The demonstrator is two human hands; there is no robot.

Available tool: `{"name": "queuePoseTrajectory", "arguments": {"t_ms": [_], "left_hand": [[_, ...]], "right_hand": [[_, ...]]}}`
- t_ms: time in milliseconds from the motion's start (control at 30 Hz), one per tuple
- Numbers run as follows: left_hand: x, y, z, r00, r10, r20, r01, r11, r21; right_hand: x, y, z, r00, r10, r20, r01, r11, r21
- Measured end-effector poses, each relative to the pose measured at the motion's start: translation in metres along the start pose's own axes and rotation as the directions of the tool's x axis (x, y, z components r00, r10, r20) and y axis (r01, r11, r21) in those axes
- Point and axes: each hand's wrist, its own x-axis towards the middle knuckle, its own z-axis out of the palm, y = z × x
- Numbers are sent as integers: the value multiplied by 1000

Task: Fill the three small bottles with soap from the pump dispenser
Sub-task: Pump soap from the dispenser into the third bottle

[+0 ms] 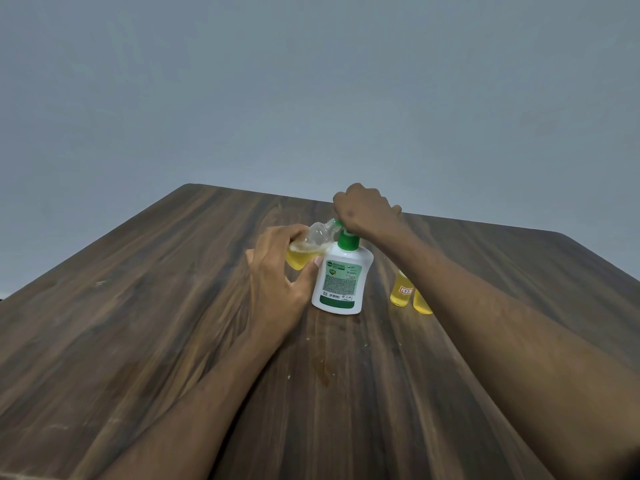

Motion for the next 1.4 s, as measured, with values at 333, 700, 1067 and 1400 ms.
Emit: {"name": "queuePoseTrajectory", "arguments": {"t_ms": [333,700,1067,1400], "left_hand": [[1,-1,0,1000,-2,8,2,1000,-3],[0,1,0,1000,-3,6,3,1000,-4],[3,2,0,1000,14,-4,-14,1000,-13],[3,-1,0,1000,16,-1,-16,1000,1]], "right_hand": [[2,-1,0,1000,4,9,-4,1000,5],[2,-1,-1,1000,-2,14,1,1000,19],[7,0,-2,1000,-5,5,5,1000,18],[5,2,4,1000,11,28,-11,1000,23]]}}
